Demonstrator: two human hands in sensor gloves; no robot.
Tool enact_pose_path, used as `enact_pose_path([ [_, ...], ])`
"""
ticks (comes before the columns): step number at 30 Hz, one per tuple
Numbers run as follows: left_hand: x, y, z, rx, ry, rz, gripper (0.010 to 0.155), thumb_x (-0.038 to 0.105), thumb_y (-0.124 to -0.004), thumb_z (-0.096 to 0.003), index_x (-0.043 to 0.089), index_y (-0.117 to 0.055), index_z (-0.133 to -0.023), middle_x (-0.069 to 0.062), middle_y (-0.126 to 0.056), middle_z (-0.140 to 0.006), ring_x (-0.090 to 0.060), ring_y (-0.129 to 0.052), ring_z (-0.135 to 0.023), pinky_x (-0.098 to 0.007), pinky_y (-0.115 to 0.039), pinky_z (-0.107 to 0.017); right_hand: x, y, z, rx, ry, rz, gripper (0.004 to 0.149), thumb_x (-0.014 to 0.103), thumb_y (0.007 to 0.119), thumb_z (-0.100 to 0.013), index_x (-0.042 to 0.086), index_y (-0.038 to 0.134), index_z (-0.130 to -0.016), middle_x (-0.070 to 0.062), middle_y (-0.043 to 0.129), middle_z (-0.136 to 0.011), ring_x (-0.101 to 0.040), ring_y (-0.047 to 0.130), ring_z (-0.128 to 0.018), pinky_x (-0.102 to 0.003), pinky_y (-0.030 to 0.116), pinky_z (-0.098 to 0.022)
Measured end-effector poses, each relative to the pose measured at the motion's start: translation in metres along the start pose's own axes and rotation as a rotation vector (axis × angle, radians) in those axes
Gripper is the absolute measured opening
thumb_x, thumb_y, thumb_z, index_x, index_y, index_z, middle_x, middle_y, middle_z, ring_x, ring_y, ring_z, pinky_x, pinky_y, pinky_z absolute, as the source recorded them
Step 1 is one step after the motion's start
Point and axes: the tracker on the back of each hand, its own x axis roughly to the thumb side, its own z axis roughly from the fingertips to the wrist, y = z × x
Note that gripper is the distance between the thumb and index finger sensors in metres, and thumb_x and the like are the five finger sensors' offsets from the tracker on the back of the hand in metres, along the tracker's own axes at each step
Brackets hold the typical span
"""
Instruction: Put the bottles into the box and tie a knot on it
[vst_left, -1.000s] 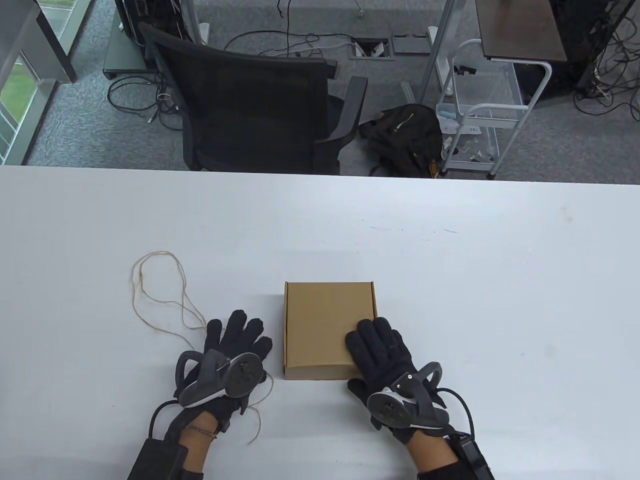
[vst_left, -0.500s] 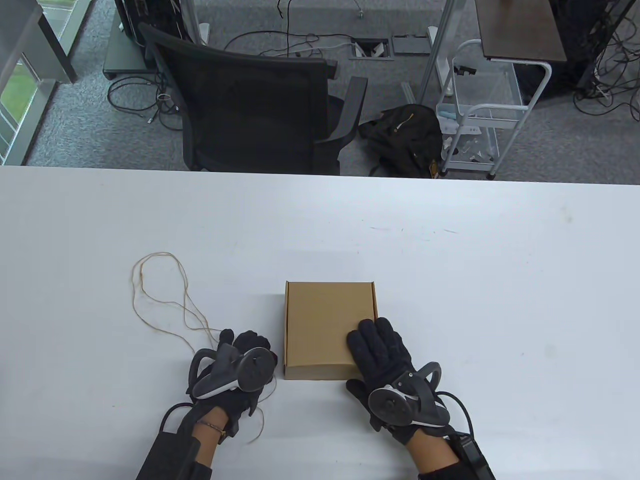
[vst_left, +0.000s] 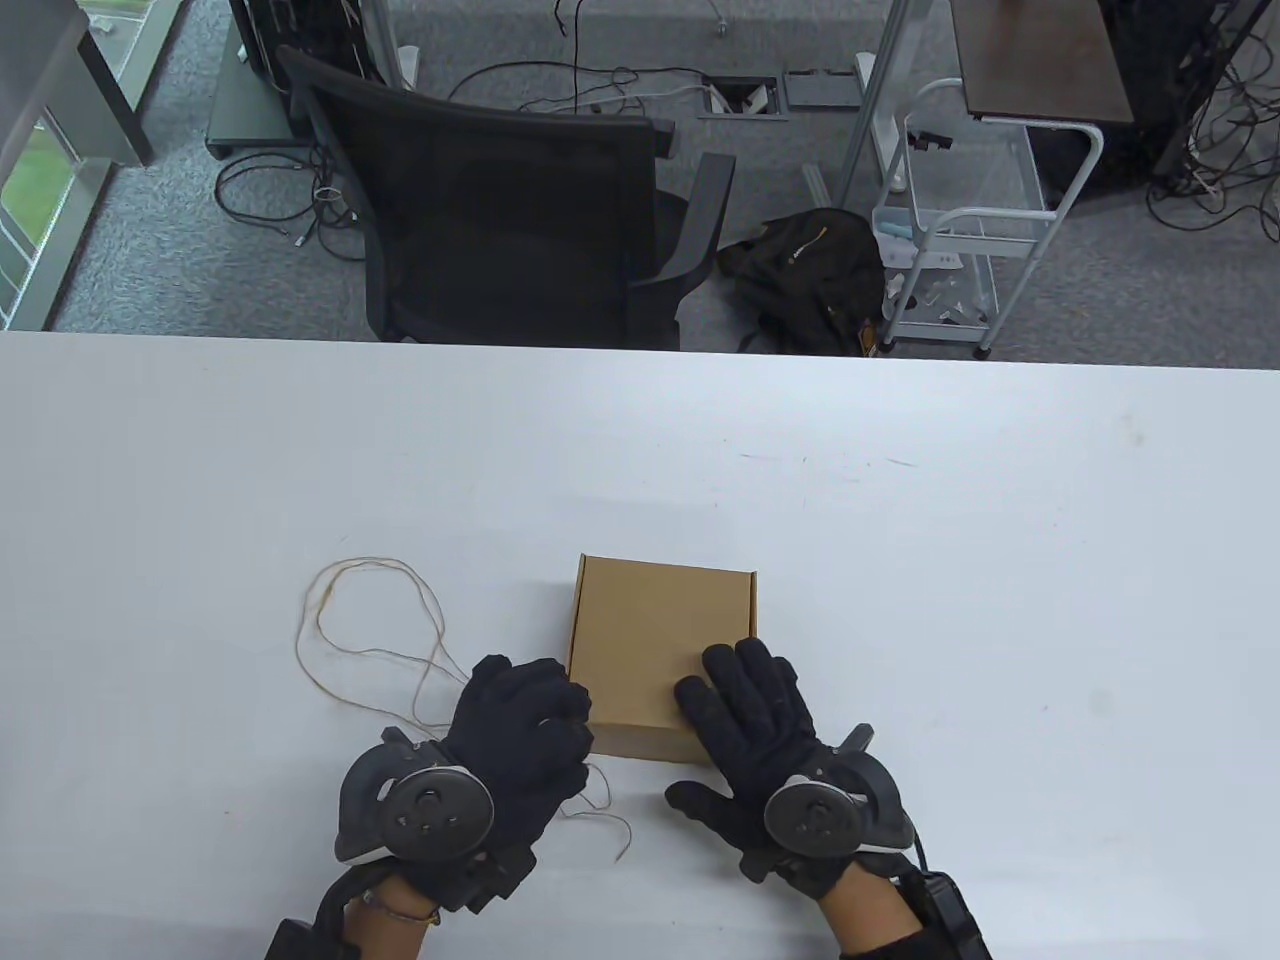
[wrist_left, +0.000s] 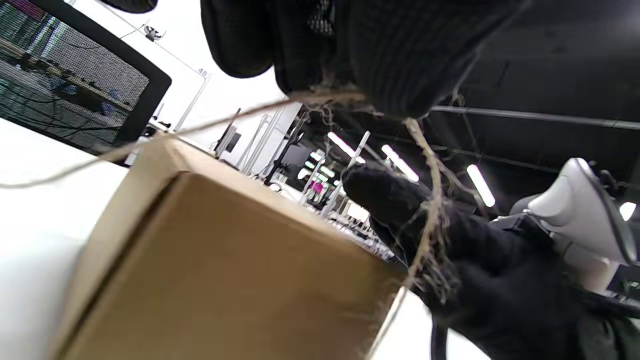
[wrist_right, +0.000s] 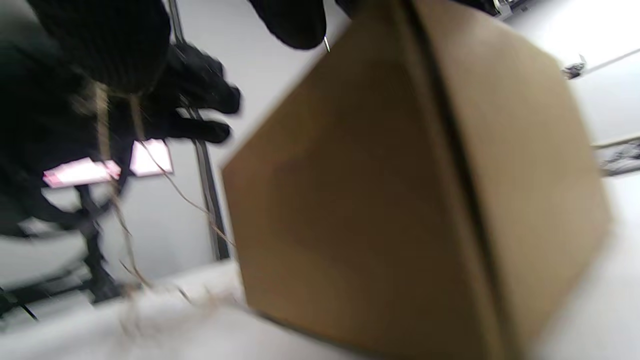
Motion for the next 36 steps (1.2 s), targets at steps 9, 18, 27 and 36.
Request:
enact_pose_path([
  [9,0.014,-0.008,-0.004,0.038,-0.035,0.215,0.043,0.037,-0.089,-0.0464,0.022,-0.087,-0.087,-0.014,-0.09,-0.104,-0.048,-0.078,-0.1,-0.079,-0.052,-0.07,0.035,0.004,-0.014,0.027,0.064,-0.332,0.067,0.049,0.09,-0.041,0.006,0.081,-0.092,-0.021,0.07,-0.103,-0.048,0.064,-0.092,-0.06,0.057,-0.066],
  [18,0.002,-0.006,-0.003,0.063,0.005,0.342,0.044,0.035,-0.085,-0.0483,0.023,-0.082,-0.09,-0.011,-0.103,-0.088,-0.045,-0.089,-0.094,-0.079,-0.056,-0.068,0.01,0.022,-0.011,0.237,0.155,-1.236,0.04,0.029,0.076,-0.051,0.015,0.078,-0.089,-0.025,0.087,-0.088,-0.05,0.081,-0.078,-0.065,0.07,-0.057],
  [27,-0.02,-0.001,-0.003,0.109,0.104,0.47,0.048,0.035,-0.087,-0.0484,0.019,-0.079,-0.093,-0.004,-0.108,-0.072,-0.037,-0.102,-0.078,-0.078,-0.058,-0.068,-0.016,-0.015,-0.004,0.149,0.249,-1.018,0.079,0.031,0.096,-0.042,0.01,0.056,-0.107,-0.007,0.093,-0.069,-0.018,0.099,-0.04,-0.044,0.089,-0.034],
  [36,-0.05,-0.003,-0.008,0.132,0.261,0.284,0.07,0.033,-0.097,-0.0423,0.017,-0.07,-0.105,-0.002,-0.105,-0.079,-0.037,-0.099,-0.085,-0.08,-0.058,-0.068,-0.023,-0.038,0.002,-0.251,0.344,-0.185,0.069,0.013,0.095,-0.036,0.012,0.069,-0.101,-0.016,0.081,-0.088,-0.024,0.094,-0.056,-0.05,0.085,-0.047],
])
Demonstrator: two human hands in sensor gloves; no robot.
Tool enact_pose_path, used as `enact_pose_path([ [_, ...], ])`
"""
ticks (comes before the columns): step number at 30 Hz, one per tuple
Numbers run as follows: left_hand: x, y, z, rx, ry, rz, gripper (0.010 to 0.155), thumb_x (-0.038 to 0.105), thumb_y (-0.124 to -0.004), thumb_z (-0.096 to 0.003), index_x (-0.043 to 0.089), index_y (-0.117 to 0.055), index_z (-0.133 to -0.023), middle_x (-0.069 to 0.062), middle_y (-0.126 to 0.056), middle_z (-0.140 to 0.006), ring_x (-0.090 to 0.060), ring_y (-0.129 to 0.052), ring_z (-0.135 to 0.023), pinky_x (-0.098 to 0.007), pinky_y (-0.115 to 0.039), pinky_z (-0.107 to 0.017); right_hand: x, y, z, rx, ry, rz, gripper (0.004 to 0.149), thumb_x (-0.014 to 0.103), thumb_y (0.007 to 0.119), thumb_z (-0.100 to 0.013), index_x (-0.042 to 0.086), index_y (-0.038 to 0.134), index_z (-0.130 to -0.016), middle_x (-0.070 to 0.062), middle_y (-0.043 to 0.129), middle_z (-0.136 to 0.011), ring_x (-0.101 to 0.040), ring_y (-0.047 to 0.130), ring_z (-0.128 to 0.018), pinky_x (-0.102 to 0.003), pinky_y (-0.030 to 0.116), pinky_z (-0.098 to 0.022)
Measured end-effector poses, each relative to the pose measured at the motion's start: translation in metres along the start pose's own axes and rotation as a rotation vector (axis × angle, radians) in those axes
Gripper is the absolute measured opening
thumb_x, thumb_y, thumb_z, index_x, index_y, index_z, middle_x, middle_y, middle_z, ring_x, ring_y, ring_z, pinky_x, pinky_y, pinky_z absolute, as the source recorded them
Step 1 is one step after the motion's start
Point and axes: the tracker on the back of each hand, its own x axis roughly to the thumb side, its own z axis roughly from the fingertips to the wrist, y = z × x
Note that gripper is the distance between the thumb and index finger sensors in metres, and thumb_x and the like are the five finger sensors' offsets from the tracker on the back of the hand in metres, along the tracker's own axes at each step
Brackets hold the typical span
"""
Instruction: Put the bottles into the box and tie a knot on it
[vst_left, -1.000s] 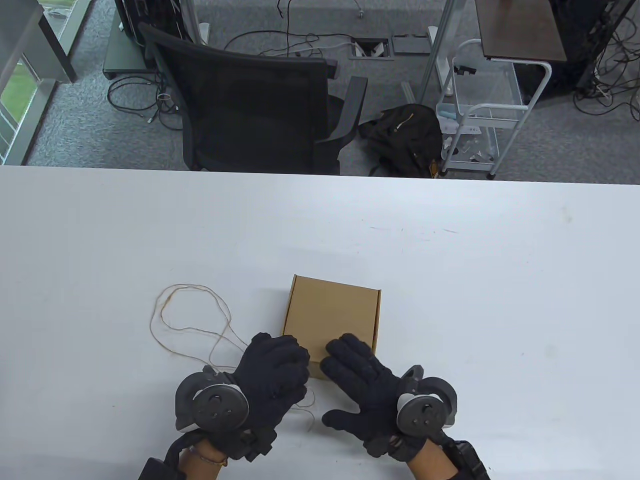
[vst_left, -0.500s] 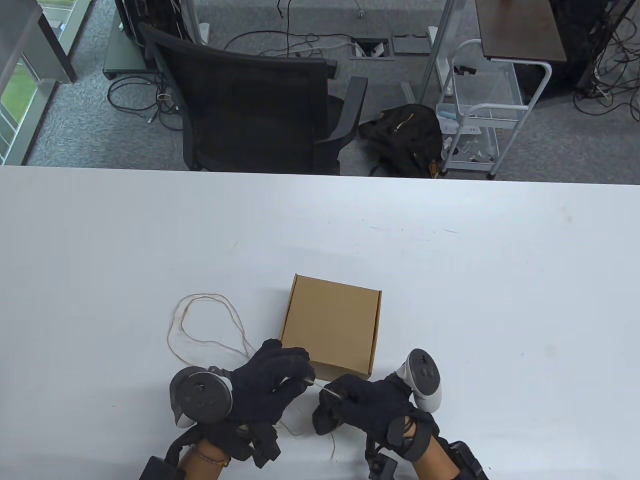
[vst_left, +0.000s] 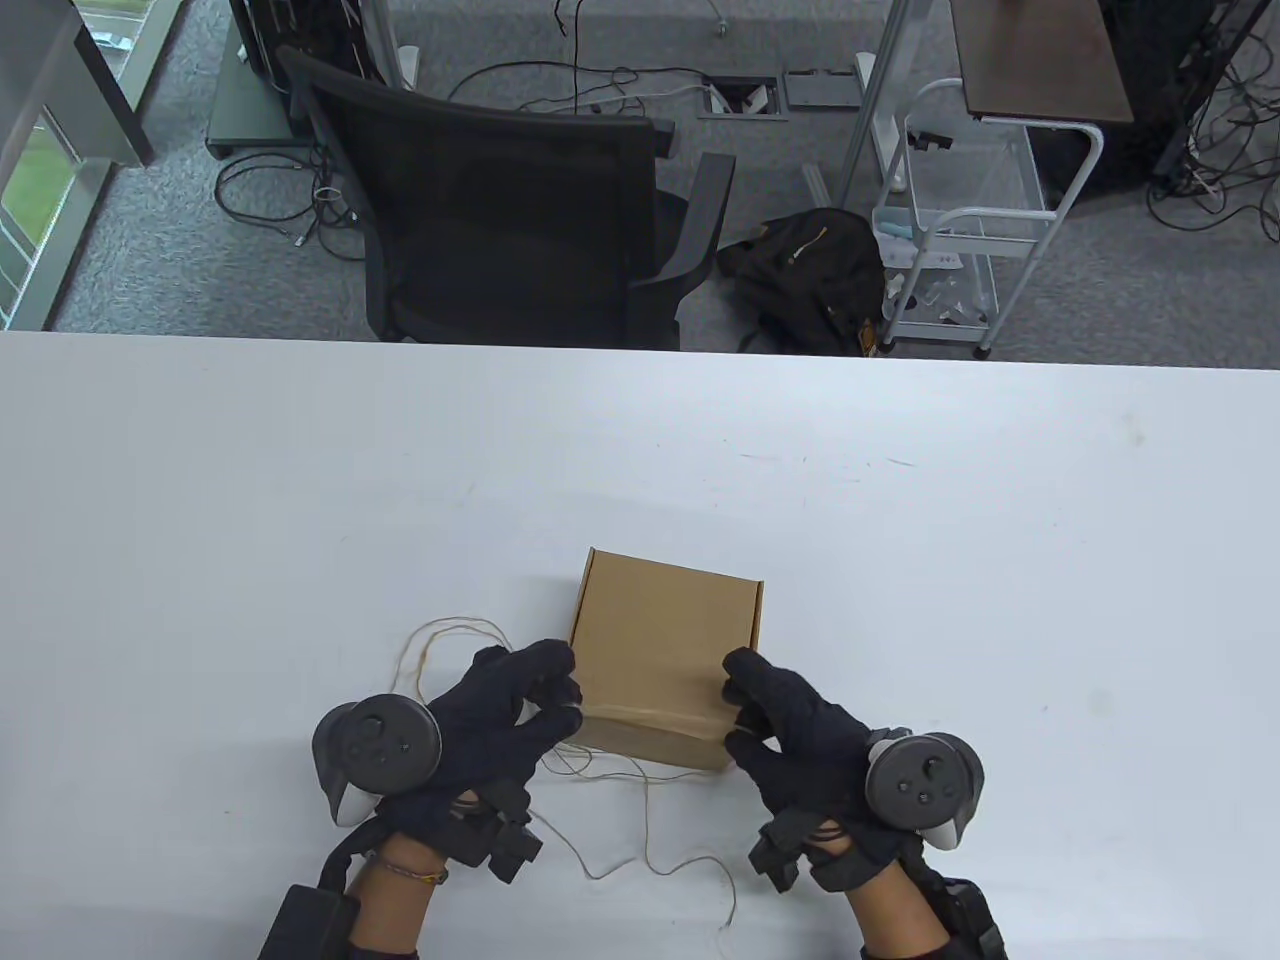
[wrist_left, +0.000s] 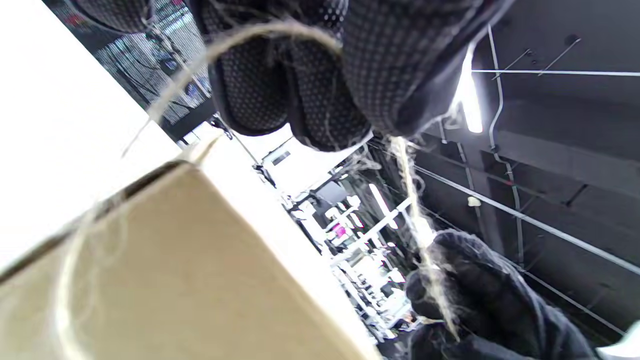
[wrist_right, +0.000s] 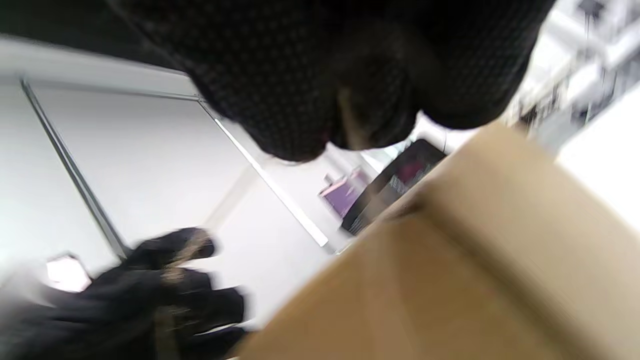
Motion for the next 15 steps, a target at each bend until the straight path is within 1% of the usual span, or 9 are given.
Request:
enact_pose_path([
  [2,-0.002,-0.002,-0.002,0.018,0.014,-0.08,0.072,0.03,-0.097,-0.0427,0.017,-0.067,-0.107,-0.003,-0.104,-0.081,-0.038,-0.097,-0.086,-0.08,-0.057,-0.068,-0.002,0.005,0.0,-0.03,0.011,0.061,0.067,0.012,0.094,-0.036,0.012,0.071,-0.1,-0.02,0.076,-0.091,-0.025,0.092,-0.061,-0.049,0.086,-0.048],
  [5,-0.005,-0.008,-0.006,0.024,0.039,-0.202,0.075,0.028,-0.095,-0.0443,0.017,-0.062,-0.11,-0.002,-0.1,-0.087,-0.038,-0.096,-0.088,-0.08,-0.058,-0.068,-0.01,0.011,-0.003,-0.055,0.059,0.093,0.06,0.013,0.093,-0.038,0.01,0.077,-0.096,-0.022,0.074,-0.091,-0.024,0.091,-0.061,-0.047,0.088,-0.047],
  [7,-0.01,-0.014,-0.009,0.012,0.068,-0.208,0.074,0.026,-0.093,-0.0455,0.017,-0.061,-0.111,-0.003,-0.098,-0.089,-0.04,-0.096,-0.087,-0.078,-0.062,-0.067,-0.015,0.012,-0.001,-0.109,0.106,0.04,0.056,0.013,0.093,-0.039,0.007,0.08,-0.094,-0.025,0.072,-0.092,-0.026,0.09,-0.061,-0.047,0.089,-0.046],
  [9,-0.014,-0.019,-0.011,0.012,0.08,-0.22,0.072,0.027,-0.092,-0.0461,0.016,-0.061,-0.11,-0.003,-0.097,-0.087,-0.038,-0.101,-0.083,-0.075,-0.069,-0.066,-0.019,0.012,-0.002,-0.084,0.133,0.057,0.057,0.016,0.093,-0.039,0.003,0.079,-0.093,-0.028,0.067,-0.094,-0.029,0.088,-0.064,-0.045,0.091,-0.044],
  [10,-0.015,-0.02,-0.012,0.011,0.085,-0.215,0.073,0.027,-0.093,-0.0458,0.015,-0.061,-0.11,-0.003,-0.096,-0.087,-0.037,-0.102,-0.081,-0.073,-0.071,-0.065,-0.021,0.012,0.0,-0.087,0.182,0.052,0.055,0.017,0.093,-0.04,0.003,0.08,-0.092,-0.029,0.065,-0.095,-0.03,0.088,-0.066,-0.043,0.093,-0.043],
  [11,-0.015,-0.022,-0.012,-0.004,0.084,-0.221,0.074,0.027,-0.095,-0.0449,0.015,-0.061,-0.11,-0.003,-0.094,-0.087,-0.035,-0.106,-0.076,-0.07,-0.074,-0.065,-0.023,0.012,0.001,-0.106,0.212,0.024,0.057,0.018,0.093,-0.04,0.002,0.078,-0.093,-0.03,0.064,-0.096,-0.032,0.087,-0.067,-0.043,0.094,-0.042],
  [13,-0.014,-0.022,-0.011,0.0,0.078,-0.227,0.072,0.026,-0.094,-0.0446,0.014,-0.063,-0.109,-0.005,-0.093,-0.087,-0.035,-0.107,-0.071,-0.065,-0.077,-0.066,-0.028,0.013,0.003,-0.08,0.321,-0.105,0.056,0.016,0.093,-0.04,0.003,0.079,-0.093,-0.03,0.069,-0.093,-0.033,0.087,-0.066,-0.042,0.095,-0.041],
  [14,-0.014,-0.022,-0.011,-0.007,0.07,-0.231,0.074,0.027,-0.094,-0.0444,0.014,-0.062,-0.109,-0.006,-0.093,-0.088,-0.035,-0.108,-0.071,-0.062,-0.078,-0.066,-0.029,0.012,0.004,-0.092,0.342,-0.125,0.058,0.016,0.094,-0.04,0.002,0.078,-0.094,-0.031,0.07,-0.093,-0.033,0.088,-0.065,-0.041,0.095,-0.041],
  [15,-0.014,-0.021,-0.009,-0.015,0.067,-0.224,0.075,0.026,-0.095,-0.0439,0.013,-0.061,-0.11,-0.008,-0.093,-0.09,-0.034,-0.109,-0.069,-0.061,-0.08,-0.065,-0.031,0.011,0.004,-0.07,0.348,-0.132,0.059,0.017,0.094,-0.039,0.001,0.078,-0.093,-0.031,0.071,-0.092,-0.032,0.089,-0.064,-0.04,0.095,-0.04],
])
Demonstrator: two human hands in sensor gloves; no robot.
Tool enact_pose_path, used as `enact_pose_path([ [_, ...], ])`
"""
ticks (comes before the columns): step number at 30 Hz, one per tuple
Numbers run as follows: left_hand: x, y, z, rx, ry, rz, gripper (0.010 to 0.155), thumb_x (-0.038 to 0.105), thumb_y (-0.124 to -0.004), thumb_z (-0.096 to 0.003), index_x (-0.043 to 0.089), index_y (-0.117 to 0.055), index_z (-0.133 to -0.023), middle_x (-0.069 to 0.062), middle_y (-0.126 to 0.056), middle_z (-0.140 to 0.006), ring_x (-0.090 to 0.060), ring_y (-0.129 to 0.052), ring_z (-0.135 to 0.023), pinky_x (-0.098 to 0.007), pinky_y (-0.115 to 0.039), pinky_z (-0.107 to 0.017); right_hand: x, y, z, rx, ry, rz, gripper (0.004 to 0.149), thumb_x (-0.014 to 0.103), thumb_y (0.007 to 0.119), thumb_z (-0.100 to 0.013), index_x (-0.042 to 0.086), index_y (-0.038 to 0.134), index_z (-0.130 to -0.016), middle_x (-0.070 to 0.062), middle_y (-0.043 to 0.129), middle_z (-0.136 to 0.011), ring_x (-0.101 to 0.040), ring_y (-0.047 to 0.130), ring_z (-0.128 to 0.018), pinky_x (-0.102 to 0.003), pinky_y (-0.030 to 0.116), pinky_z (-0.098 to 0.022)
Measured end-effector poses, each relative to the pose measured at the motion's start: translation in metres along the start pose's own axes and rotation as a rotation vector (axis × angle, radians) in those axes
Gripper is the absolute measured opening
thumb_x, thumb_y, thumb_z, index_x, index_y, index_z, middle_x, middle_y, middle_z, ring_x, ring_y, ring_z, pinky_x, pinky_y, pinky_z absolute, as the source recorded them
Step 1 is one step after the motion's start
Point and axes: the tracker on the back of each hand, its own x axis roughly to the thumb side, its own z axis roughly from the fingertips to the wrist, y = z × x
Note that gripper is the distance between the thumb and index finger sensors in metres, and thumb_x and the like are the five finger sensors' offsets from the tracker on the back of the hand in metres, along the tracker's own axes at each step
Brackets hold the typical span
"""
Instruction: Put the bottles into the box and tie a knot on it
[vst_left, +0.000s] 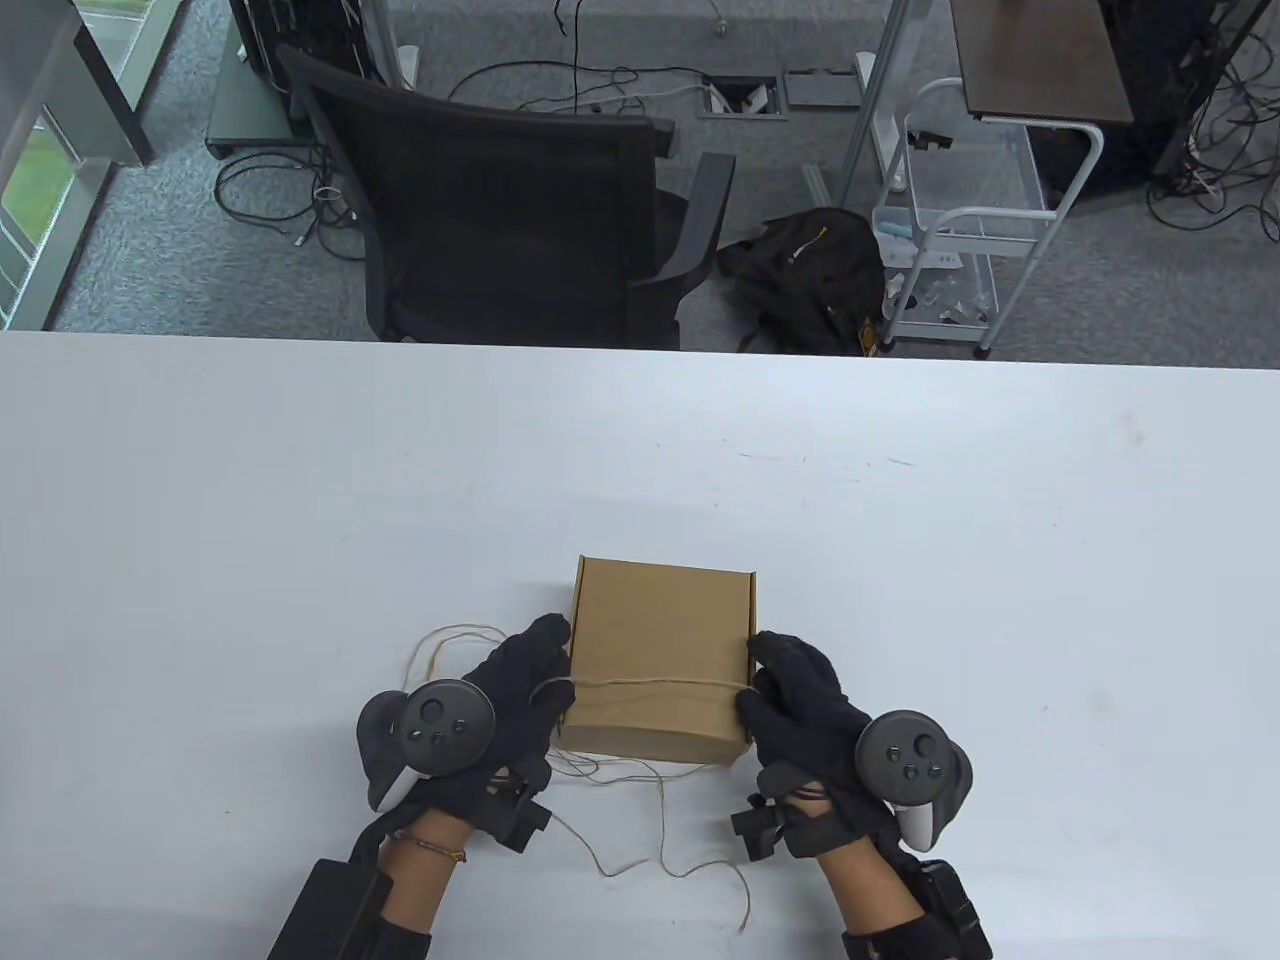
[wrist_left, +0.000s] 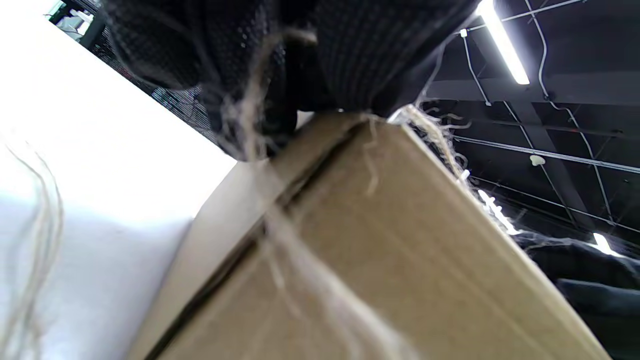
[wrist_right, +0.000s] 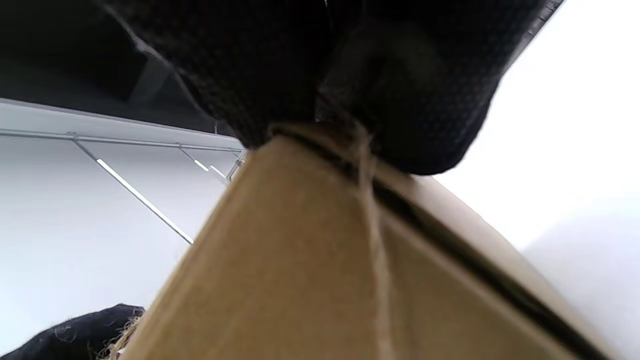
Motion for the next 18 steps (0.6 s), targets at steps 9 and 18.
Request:
enact_pose_path([
  [9,0.007,0.002,0.018,-0.071,-0.034,0.031,0.067,0.026,-0.098,-0.0405,0.012,-0.075,-0.102,-0.007,-0.1,-0.078,-0.025,-0.114,-0.05,-0.057,-0.086,-0.061,-0.009,-0.017,0.011,0.195,0.134,-0.088,0.06,0.019,0.096,-0.039,0.007,0.078,-0.095,-0.028,0.081,-0.082,-0.026,0.094,-0.052,-0.032,0.099,-0.029],
  [18,0.023,0.012,0.024,0.02,-0.12,-0.051,0.066,0.025,-0.099,-0.0399,0.014,-0.076,-0.101,-0.007,-0.101,-0.079,-0.021,-0.115,-0.049,-0.057,-0.086,-0.062,0.008,-0.031,0.009,0.165,0.002,-0.117,0.065,0.008,0.097,-0.035,0.006,0.077,-0.097,-0.025,0.077,-0.09,-0.03,0.092,-0.06,-0.037,0.097,-0.037],
])
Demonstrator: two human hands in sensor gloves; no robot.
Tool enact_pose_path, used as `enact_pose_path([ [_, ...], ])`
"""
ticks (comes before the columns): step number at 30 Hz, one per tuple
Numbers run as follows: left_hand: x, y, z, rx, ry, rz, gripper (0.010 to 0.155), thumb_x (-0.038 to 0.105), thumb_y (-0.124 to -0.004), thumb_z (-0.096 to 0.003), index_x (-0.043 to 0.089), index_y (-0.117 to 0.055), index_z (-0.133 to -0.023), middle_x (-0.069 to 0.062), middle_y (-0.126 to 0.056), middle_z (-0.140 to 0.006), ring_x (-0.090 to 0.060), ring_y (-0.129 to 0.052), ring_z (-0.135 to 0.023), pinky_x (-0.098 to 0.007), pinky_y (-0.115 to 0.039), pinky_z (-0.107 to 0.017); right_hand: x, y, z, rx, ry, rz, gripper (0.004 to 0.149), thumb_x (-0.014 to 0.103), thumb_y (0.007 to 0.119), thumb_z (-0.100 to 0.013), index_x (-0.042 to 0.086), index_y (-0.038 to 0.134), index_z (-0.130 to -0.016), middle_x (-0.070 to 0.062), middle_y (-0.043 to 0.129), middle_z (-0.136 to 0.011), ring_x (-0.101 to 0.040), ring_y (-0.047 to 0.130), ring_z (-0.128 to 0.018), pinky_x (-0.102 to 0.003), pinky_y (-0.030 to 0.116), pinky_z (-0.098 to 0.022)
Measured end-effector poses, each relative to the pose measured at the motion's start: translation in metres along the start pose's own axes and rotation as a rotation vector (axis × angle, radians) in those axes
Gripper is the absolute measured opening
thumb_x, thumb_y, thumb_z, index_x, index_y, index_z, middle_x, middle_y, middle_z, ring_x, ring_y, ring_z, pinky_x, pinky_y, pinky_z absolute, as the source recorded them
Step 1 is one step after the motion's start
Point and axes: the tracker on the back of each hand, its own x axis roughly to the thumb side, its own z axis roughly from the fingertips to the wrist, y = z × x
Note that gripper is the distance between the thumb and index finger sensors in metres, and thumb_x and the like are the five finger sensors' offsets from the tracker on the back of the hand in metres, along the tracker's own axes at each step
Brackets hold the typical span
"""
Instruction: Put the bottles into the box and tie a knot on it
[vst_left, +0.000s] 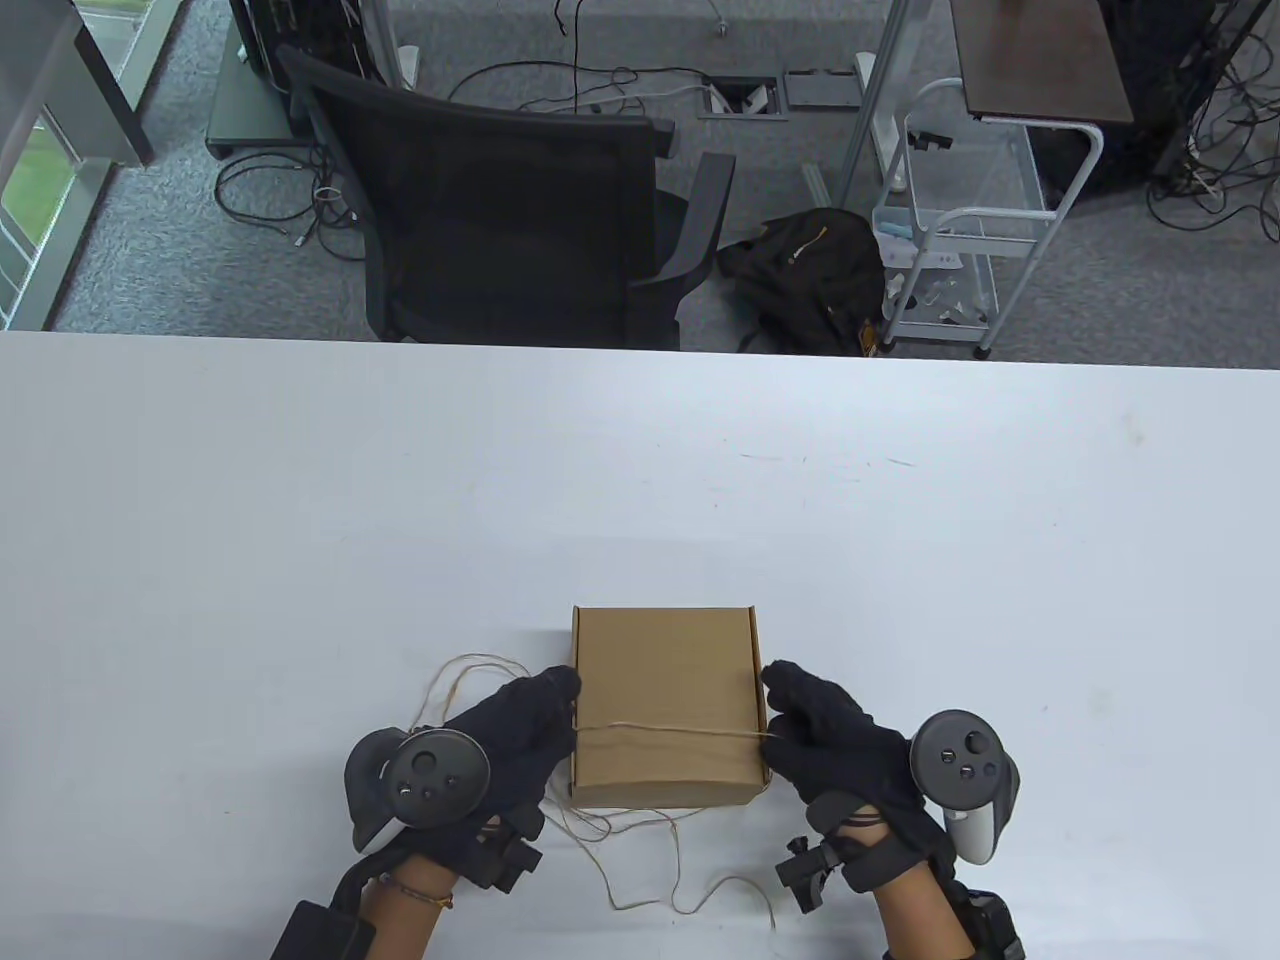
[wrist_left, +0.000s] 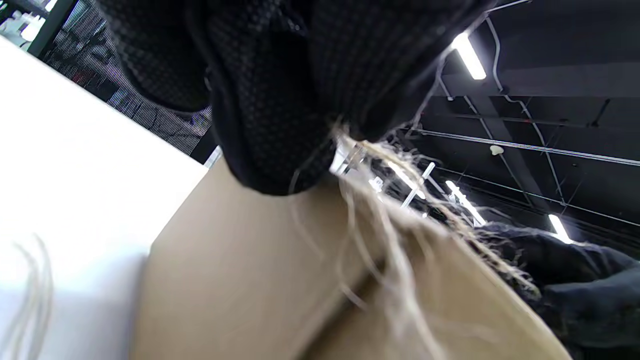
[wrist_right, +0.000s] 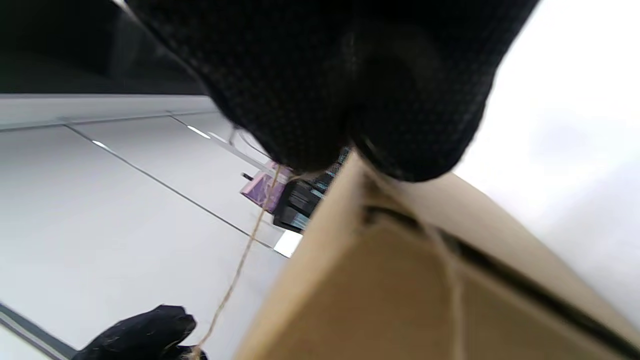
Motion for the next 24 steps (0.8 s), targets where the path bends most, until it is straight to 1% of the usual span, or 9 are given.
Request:
enact_pose_path([
  [3,0.003,0.007,-0.001,0.051,-0.06,-0.069,0.067,0.024,-0.098,-0.0406,0.014,-0.074,-0.102,-0.007,-0.1,-0.082,-0.021,-0.114,-0.052,-0.056,-0.086,-0.063,0.01,-0.003,-0.001,-0.044,-0.128,0.042,0.065,0.006,0.096,-0.035,0.008,0.078,-0.097,-0.023,0.074,-0.095,-0.034,0.089,-0.067,-0.036,0.096,-0.04],
  [6,0.005,0.008,-0.002,0.055,-0.113,-0.175,0.068,0.023,-0.098,-0.0408,0.014,-0.073,-0.104,-0.009,-0.098,-0.086,-0.021,-0.114,-0.053,-0.057,-0.085,-0.064,0.016,-0.004,-0.004,-0.089,-0.278,0.24,0.064,0.006,0.097,-0.034,0.009,0.079,-0.096,-0.022,0.07,-0.099,-0.036,0.085,-0.072,-0.036,0.093,-0.045],
  [11,0.009,-0.009,-0.003,0.008,-0.17,-0.345,0.069,0.023,-0.099,-0.0407,0.013,-0.073,-0.104,-0.013,-0.097,-0.089,-0.021,-0.114,-0.054,-0.056,-0.085,-0.063,0.012,0.014,-0.008,-0.109,-0.37,0.556,0.06,0.008,0.097,-0.035,0.006,0.083,-0.093,-0.024,0.07,-0.099,-0.037,0.086,-0.071,-0.033,0.094,-0.045],
  [13,0.011,-0.014,-0.004,-0.013,-0.193,-0.425,0.068,0.025,-0.099,-0.0407,0.014,-0.073,-0.103,-0.012,-0.098,-0.089,-0.02,-0.114,-0.053,-0.056,-0.086,-0.063,0.01,0.017,-0.011,-0.12,-0.339,0.621,0.053,0.009,0.097,-0.036,0.001,0.087,-0.087,-0.026,0.068,-0.099,-0.038,0.085,-0.071,-0.033,0.094,-0.046],
  [16,0.015,-0.02,-0.003,-0.049,-0.193,-0.482,0.069,0.025,-0.099,-0.0404,0.012,-0.073,-0.103,-0.014,-0.097,-0.09,-0.02,-0.114,-0.053,-0.055,-0.086,-0.063,0.003,0.02,-0.012,-0.091,-0.277,0.593,0.048,0.01,0.095,-0.038,-0.001,0.089,-0.084,-0.027,0.071,-0.097,-0.039,0.087,-0.069,-0.034,0.094,-0.043],
  [20,0.013,-0.02,-0.003,-0.05,-0.12,-0.429,0.074,0.024,-0.099,-0.0403,0.01,-0.069,-0.107,-0.018,-0.096,-0.093,-0.021,-0.115,-0.052,-0.056,-0.086,-0.062,-0.008,0.017,-0.011,-0.058,-0.14,0.48,0.039,0.014,0.093,-0.041,-0.003,0.095,-0.075,-0.028,0.078,-0.093,-0.041,0.092,-0.064,-0.035,0.096,-0.034],
  [21,0.012,-0.02,-0.004,-0.073,-0.101,-0.413,0.075,0.024,-0.098,-0.0404,0.011,-0.068,-0.108,-0.018,-0.096,-0.094,-0.021,-0.115,-0.053,-0.056,-0.086,-0.062,-0.012,0.017,-0.012,-0.025,-0.094,0.426,0.038,0.014,0.091,-0.041,-0.004,0.094,-0.075,-0.03,0.081,-0.09,-0.045,0.093,-0.062,-0.04,0.096,-0.032],
  [23,0.009,-0.02,-0.005,-0.111,-0.06,-0.396,0.081,0.024,-0.098,-0.0406,0.01,-0.061,-0.111,-0.019,-0.094,-0.098,-0.021,-0.114,-0.054,-0.057,-0.085,-0.063,-0.018,0.017,-0.01,0.039,0.004,0.36,0.039,0.017,0.088,-0.044,-0.001,0.089,-0.078,-0.032,0.078,-0.092,-0.054,0.086,-0.07,-0.056,0.09,-0.04],
  [24,0.009,-0.02,-0.005,-0.12,-0.054,-0.383,0.082,0.024,-0.098,-0.0406,0.01,-0.06,-0.112,-0.018,-0.094,-0.098,-0.021,-0.114,-0.054,-0.057,-0.085,-0.062,-0.023,0.018,-0.01,0.074,0.038,0.314,0.04,0.017,0.085,-0.045,0.001,0.085,-0.082,-0.033,0.08,-0.091,-0.055,0.087,-0.069,-0.057,0.09,-0.039],
])
